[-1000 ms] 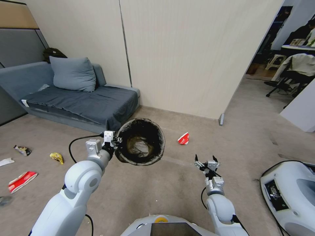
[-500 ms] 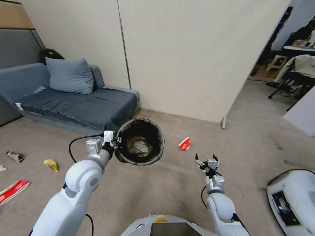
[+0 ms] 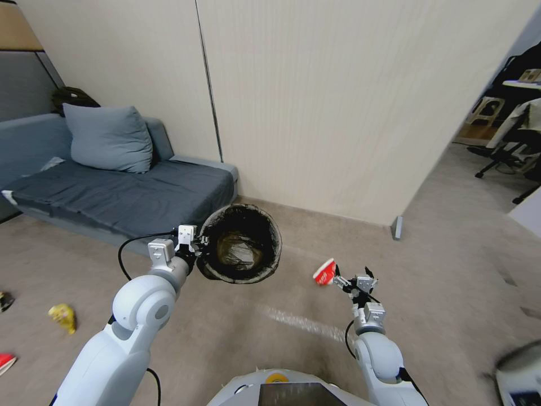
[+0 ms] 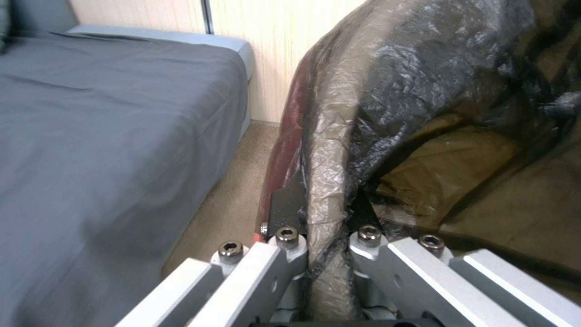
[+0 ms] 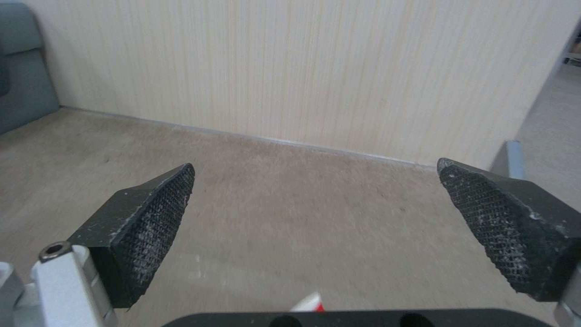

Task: Pick up the trash bin, then pick up the garbage from the floor and place it into the trash bin.

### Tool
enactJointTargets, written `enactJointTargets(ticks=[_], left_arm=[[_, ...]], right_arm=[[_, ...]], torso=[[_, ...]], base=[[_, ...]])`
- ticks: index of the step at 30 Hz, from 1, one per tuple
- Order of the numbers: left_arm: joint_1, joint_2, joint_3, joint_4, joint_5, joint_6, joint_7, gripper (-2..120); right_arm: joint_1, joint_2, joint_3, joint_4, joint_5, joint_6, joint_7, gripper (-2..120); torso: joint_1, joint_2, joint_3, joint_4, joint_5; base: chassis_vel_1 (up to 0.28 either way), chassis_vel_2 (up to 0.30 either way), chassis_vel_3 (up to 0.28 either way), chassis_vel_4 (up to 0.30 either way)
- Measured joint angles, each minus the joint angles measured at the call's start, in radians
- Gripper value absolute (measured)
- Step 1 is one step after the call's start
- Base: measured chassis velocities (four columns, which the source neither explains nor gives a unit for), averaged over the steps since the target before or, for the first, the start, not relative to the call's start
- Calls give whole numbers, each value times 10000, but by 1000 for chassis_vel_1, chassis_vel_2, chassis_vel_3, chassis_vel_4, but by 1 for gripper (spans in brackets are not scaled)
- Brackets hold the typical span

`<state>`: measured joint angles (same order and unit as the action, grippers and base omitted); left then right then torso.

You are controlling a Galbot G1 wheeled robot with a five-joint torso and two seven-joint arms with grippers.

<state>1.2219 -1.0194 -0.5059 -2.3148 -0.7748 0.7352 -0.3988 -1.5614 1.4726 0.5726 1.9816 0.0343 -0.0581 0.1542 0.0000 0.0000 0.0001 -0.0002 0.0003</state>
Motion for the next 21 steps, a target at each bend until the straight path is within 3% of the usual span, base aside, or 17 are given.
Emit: enactJointTargets(ticks=[8, 13, 21], left_arm=[[-8, -18, 20, 90, 79, 0, 47, 0], [-23, -40, 78, 166, 171, 2, 73, 0], [-61, -36, 92, 240, 214, 2, 99, 0]], right_arm=[[66, -18, -60, 41, -55, -29, 414, 100], [331, -515, -130, 102, 667, -1230, 1098, 100], [655, -766, -187, -148, 1125, -1659, 1132, 100]], torso=[[5, -1, 2, 0, -2], [-2, 0, -2, 3, -3], [-1, -1, -1, 2, -3]], base=[[-166, 171, 165, -156], [16, -20, -25, 20], [0, 0, 0, 0]])
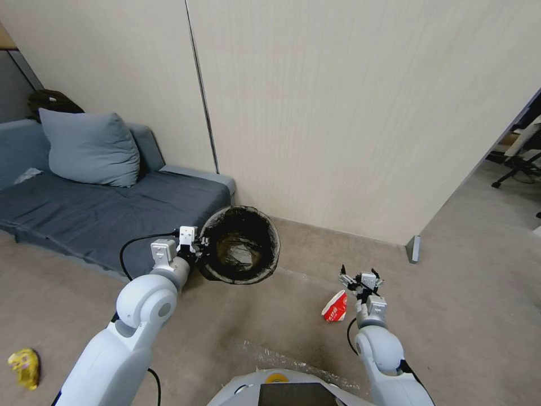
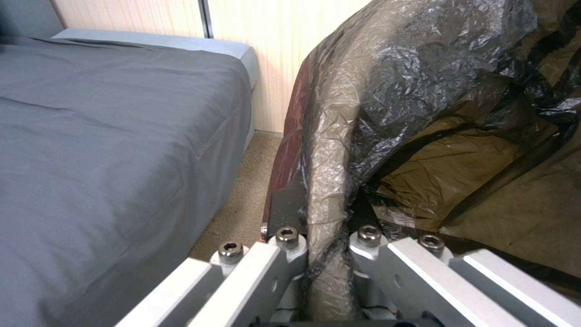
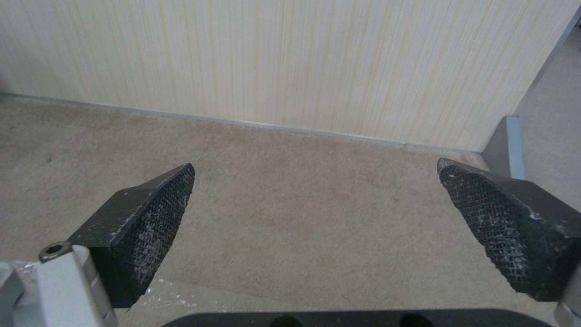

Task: Pick up the trash bin, then pick up the garbage from the floor and place it into the trash bin.

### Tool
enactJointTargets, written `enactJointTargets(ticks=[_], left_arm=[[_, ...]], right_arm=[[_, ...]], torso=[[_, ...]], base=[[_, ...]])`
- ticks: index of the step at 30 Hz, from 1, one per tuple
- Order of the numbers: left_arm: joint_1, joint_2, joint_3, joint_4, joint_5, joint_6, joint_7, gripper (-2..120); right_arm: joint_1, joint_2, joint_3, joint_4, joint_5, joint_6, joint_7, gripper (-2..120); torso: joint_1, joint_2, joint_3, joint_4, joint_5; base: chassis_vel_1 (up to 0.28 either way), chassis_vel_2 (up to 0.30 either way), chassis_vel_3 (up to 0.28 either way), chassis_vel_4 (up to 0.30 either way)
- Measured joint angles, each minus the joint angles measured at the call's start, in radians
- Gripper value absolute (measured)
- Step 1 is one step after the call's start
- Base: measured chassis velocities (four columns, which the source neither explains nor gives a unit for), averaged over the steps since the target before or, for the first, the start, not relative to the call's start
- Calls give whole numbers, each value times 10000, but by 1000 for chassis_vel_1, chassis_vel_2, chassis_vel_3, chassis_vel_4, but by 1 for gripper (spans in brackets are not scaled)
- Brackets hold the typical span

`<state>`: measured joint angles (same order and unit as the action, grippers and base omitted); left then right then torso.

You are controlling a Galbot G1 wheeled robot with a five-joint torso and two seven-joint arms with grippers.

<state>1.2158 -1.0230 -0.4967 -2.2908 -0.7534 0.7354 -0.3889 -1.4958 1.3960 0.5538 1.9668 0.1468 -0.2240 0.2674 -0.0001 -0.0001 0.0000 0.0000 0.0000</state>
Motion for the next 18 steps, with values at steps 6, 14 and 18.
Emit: enactJointTargets(ticks=[6, 14, 18], left_arm=[[-48, 22, 28, 77, 20, 1, 3, 0], [-61, 31, 70, 117, 72, 0, 1, 0], [-55, 50, 76, 126, 96, 0, -16, 0]], right_arm=[[167, -125, -41, -219, 174, -167, 6, 100], [634, -468, -267, -469, 1262, -1204, 333, 100], [1217, -750, -472, -599, 3362, -2896, 1230, 100]], torso=[[0, 0, 0, 0, 0], [0, 0, 0, 0, 0], [0, 0, 0, -2, 0]], base=[[0, 0, 0, 0], [0, 0, 0, 0], [0, 0, 0, 0]])
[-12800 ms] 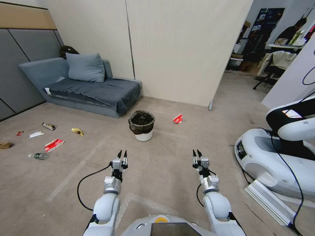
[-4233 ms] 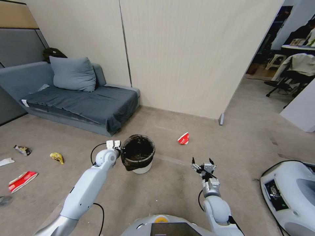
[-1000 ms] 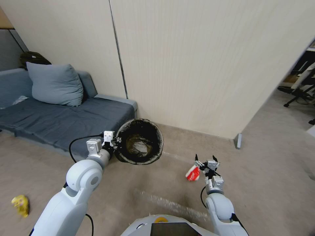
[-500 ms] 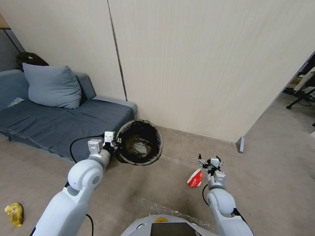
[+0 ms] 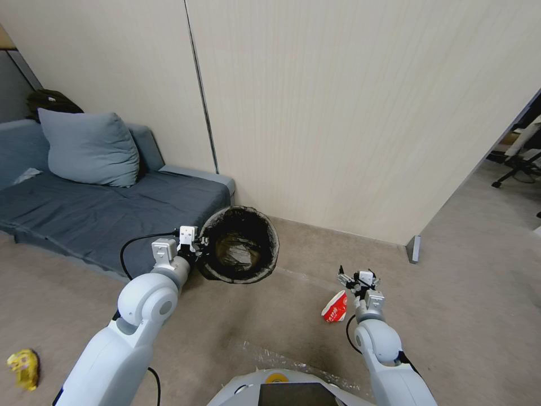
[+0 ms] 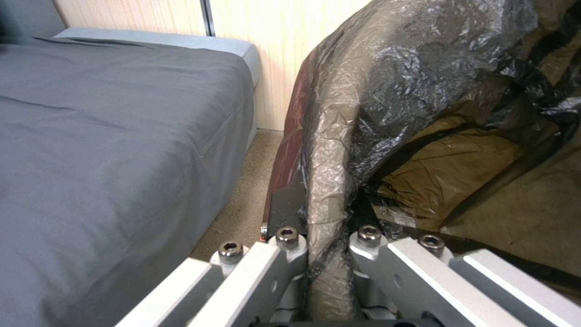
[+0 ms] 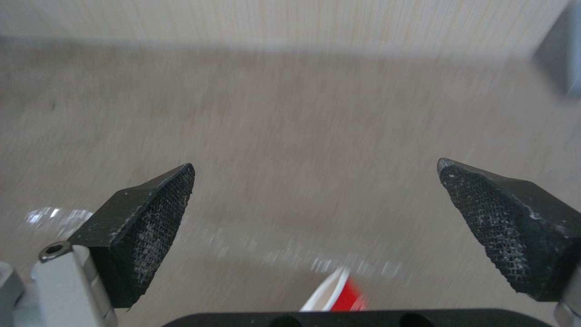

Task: Pick up the trash bin, then pick up the garbage from the floor and place it into the trash bin.

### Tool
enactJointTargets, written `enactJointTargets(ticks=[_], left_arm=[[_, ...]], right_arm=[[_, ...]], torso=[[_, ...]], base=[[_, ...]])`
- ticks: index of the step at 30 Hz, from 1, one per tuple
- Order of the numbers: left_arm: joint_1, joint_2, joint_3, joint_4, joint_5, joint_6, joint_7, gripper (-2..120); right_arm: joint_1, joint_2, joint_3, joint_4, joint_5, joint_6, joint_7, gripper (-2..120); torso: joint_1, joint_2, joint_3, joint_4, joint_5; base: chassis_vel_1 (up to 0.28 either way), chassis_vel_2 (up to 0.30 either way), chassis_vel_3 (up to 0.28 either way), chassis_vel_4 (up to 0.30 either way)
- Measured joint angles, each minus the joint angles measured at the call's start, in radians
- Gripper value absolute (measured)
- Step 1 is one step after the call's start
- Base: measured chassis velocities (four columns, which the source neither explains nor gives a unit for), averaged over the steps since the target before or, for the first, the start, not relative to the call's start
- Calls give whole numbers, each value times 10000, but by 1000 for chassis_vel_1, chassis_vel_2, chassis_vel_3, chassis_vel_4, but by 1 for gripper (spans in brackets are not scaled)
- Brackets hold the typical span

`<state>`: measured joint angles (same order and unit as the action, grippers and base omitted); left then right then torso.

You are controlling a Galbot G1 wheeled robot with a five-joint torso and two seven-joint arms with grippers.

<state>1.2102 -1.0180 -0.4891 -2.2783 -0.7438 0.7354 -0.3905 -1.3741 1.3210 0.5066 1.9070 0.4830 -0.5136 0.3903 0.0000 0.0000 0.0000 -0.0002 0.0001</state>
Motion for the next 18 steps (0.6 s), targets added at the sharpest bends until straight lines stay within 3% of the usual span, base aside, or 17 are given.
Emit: enactJointTargets(ticks=[2, 4, 6, 13, 18], left_arm=[[-4, 30, 39, 66, 40, 1, -1, 0], [-15, 38, 50, 89, 46, 1, 1, 0], [-19, 64, 60, 150, 85, 1, 14, 0], [39, 104, 58, 193, 147, 0, 34, 0], [49, 106, 55, 285, 229, 1, 65, 0]], right_arm=[[680, -156, -187, -274, 1853, -1330, 972, 100], [814, -175, -233, -351, 2124, -1495, 1121, 100], [1859, -206, -651, -984, 3610, -2219, 2078, 100], [3526, 137, -1387, -2698, 5592, -2337, 4000, 100], [3887, 307, -1534, -3672, 5456, -2307, 4084, 100]], torso=[[0, 0, 1, 3, -1], [0, 0, 1, 3, 0], [1, 0, 1, -1, -1], [0, 0, 1, 7, -1], [1, 0, 1, 1, -1]], base=[[0, 0, 0, 0], [0, 0, 0, 0], [0, 0, 0, 0], [0, 0, 0, 0], [0, 0, 0, 0]])
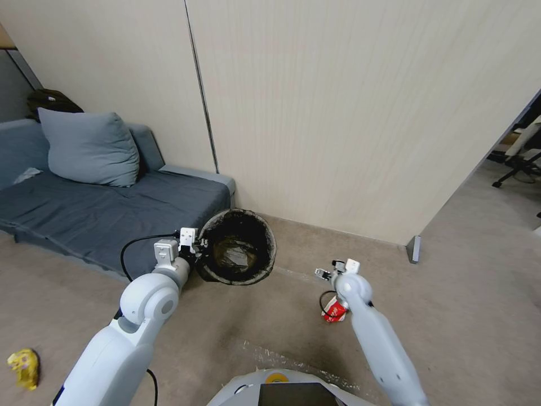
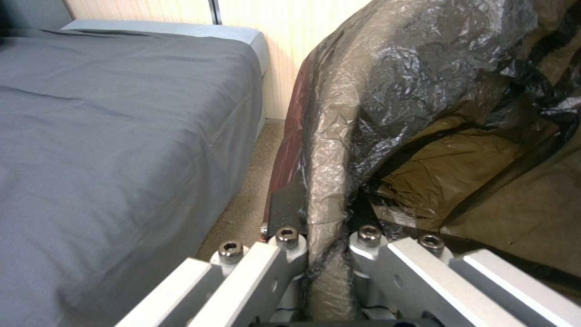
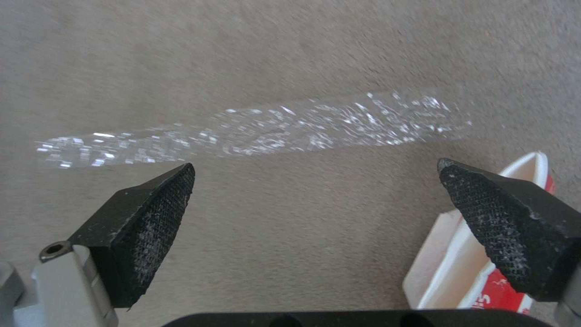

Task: Pick up the trash bin, then pick up the garbage from the floor and place it into the trash bin.

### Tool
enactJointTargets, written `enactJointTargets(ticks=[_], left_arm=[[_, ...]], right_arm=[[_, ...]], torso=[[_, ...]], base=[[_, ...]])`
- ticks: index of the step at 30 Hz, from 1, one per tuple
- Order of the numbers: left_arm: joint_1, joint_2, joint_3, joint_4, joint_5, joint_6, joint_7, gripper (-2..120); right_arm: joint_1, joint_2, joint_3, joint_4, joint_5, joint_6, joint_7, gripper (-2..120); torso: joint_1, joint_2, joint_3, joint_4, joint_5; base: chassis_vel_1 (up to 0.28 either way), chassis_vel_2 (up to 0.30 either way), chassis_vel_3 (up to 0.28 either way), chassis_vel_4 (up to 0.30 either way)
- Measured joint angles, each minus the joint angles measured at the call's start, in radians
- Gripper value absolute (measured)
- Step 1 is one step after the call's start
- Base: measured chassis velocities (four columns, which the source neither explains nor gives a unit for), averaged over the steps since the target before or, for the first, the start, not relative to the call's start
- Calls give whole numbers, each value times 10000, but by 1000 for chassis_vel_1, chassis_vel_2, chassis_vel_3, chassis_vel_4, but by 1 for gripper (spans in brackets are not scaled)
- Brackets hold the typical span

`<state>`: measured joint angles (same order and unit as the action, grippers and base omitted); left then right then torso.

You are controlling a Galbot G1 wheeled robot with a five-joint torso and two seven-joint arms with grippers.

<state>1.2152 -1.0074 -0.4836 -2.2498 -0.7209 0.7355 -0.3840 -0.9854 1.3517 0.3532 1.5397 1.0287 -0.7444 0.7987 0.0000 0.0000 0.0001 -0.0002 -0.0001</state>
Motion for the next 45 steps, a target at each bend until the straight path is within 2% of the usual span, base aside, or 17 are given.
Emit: enactJointTargets(ticks=[6, 13, 16, 18, 23, 38, 45], left_arm=[[18, -59, 47, 105, 129, 0, 50, 0], [36, -141, 120, 213, 305, 0, 134, 0], [52, -149, 128, 241, 354, 0, 169, 0], [61, -152, 137, 272, 405, 0, 219, 0], [34, -153, 152, 313, 412, 0, 236, 0], [65, -176, 193, 389, 514, -1, 286, 0], [66, -209, 224, 442, 578, -1, 305, 0]], right_arm=[[-62, 133, 150, -511, -398, 32, 160, 100], [-349, 72, 279, -562, -862, 53, 140, 100], [-427, 39, 308, -448, -935, 58, 127, 100], [-585, -54, 244, 137, -1046, 67, 167, 100], [-751, -122, 218, 691, -1068, 74, 300, 100], [-864, 164, 731, -882, -1938, 563, -237, 100], [-958, 163, 800, -1202, -2177, 724, -540, 100]], torso=[[0, 0, 0, 1, 0], [0, 0, 0, 0, 0], [0, 0, 0, 0, 2], [0, 0, 0, 2, 1], [0, 0, -1, 3, -1], [0, 0, -1, 1, 1], [-1, 0, -1, 1, 1]], base=[[0, 0, 0, 0], [0, 0, 0, 0], [0, 0, 0, 0], [0, 0, 0, 0], [0, 0, 0, 0], [0, 0, 0, 0], [0, 0, 0, 0]])
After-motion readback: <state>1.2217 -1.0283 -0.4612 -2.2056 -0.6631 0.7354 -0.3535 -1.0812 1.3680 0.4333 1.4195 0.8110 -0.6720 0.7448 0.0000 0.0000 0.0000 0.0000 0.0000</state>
